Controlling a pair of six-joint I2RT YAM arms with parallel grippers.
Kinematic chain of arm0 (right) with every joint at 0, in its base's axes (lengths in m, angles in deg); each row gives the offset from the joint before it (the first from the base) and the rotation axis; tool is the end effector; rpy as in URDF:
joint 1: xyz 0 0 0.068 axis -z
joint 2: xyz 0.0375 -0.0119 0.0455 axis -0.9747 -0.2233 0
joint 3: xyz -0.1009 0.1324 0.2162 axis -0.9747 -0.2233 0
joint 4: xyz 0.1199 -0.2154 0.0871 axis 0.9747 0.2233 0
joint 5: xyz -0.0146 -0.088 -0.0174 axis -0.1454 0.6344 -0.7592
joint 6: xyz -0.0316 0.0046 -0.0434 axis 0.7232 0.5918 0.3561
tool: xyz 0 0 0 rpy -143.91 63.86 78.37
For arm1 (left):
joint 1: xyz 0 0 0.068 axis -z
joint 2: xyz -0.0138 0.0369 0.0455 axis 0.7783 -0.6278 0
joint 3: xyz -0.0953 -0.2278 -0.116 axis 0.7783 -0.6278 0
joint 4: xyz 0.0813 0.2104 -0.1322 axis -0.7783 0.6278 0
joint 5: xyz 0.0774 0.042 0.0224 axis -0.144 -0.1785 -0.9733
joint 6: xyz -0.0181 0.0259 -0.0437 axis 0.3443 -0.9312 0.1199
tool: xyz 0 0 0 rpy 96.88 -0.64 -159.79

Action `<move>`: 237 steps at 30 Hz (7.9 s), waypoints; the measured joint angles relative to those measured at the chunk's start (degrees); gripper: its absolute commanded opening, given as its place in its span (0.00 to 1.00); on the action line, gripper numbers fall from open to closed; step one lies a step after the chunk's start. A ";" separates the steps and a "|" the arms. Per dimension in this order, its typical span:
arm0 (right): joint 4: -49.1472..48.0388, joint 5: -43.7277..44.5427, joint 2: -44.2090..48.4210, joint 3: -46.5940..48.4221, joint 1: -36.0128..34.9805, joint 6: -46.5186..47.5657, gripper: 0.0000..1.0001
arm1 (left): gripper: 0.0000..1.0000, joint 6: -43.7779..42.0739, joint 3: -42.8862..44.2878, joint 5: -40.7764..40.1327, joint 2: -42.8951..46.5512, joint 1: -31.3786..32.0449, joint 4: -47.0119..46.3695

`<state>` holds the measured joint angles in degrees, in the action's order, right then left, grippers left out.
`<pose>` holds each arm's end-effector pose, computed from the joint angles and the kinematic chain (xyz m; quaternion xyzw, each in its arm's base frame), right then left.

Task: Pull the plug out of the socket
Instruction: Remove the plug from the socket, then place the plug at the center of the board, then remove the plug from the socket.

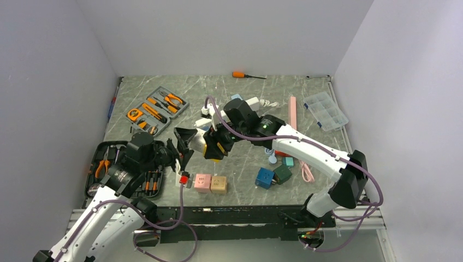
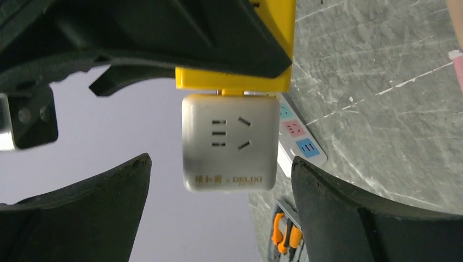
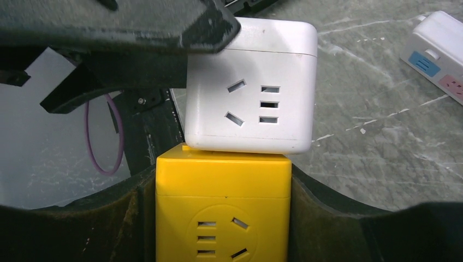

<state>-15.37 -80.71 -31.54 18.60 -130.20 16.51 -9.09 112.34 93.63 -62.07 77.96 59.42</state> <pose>0.1913 0.2788 0.3431 -0.4543 0.7591 0.3653 0.2897 0.1163 -0.0818 0.3100 0.7589 0.2826 0.0557 0.5840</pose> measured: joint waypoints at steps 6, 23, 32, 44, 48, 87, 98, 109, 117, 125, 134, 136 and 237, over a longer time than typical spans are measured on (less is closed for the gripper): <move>-0.13 -0.81 -0.02 1.09 -0.26 -0.04 0.00 | 0.99 -0.48 -0.26 -3.82 -2.29 4.35 -2.43; -2.05 -3.50 -0.68 0.90 -1.05 -1.70 0.00 | 0.49 -1.38 -1.46 -11.37 -4.35 9.42 -6.78; -4.07 -3.48 -0.98 -1.64 -1.05 -1.77 0.00 | 0.00 -1.86 -2.69 -15.78 -4.55 11.56 -6.80; -14.97 -0.28 5.84 -15.76 -1.25 -5.03 0.00 | 0.00 -2.10 -7.45 -16.06 -6.01 13.97 -12.37; -18.25 1.16 8.63 -20.04 -1.49 -6.27 0.00 | 0.00 -2.51 -8.74 -14.62 -6.49 13.99 -14.80; -8.55 48.11 -14.47 -19.56 11.52 -25.73 0.16 | 0.00 -5.99 -5.27 -22.64 -17.81 4.04 -6.27; -15.34 52.50 -12.96 -24.72 15.72 -31.85 0.99 | 0.00 1.11 5.20 -26.03 -31.54 14.16 -2.64; -14.38 46.53 4.00 -25.42 16.90 -30.49 1.00 | 0.00 10.25 20.37 -26.80 -50.99 16.63 3.63; -13.18 54.95 25.33 -24.87 19.19 -30.47 1.00 | 0.00 28.26 47.01 -22.77 -73.57 16.28 15.21; -9.68 58.18 27.43 -27.50 21.59 -31.71 1.00 | 0.17 37.38 59.14 -20.79 -85.77 17.64 22.97; -9.44 57.44 29.33 -30.58 23.47 -31.78 0.99 | 0.45 43.80 68.13 -21.24 -92.80 21.38 25.16; -9.44 56.81 29.05 -30.58 23.61 -31.95 0.98 | 0.56 44.78 67.84 -21.07 -92.96 21.33 24.35; -14.47 33.90 -15.32 -15.30 -6.54 -16.31 0.04 | 0.99 58.62 41.77 -16.04 -45.62 -23.15 33.27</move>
<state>-29.84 -46.81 -46.86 3.30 -136.73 0.20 49.53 154.11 77.59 -107.69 54.81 92.69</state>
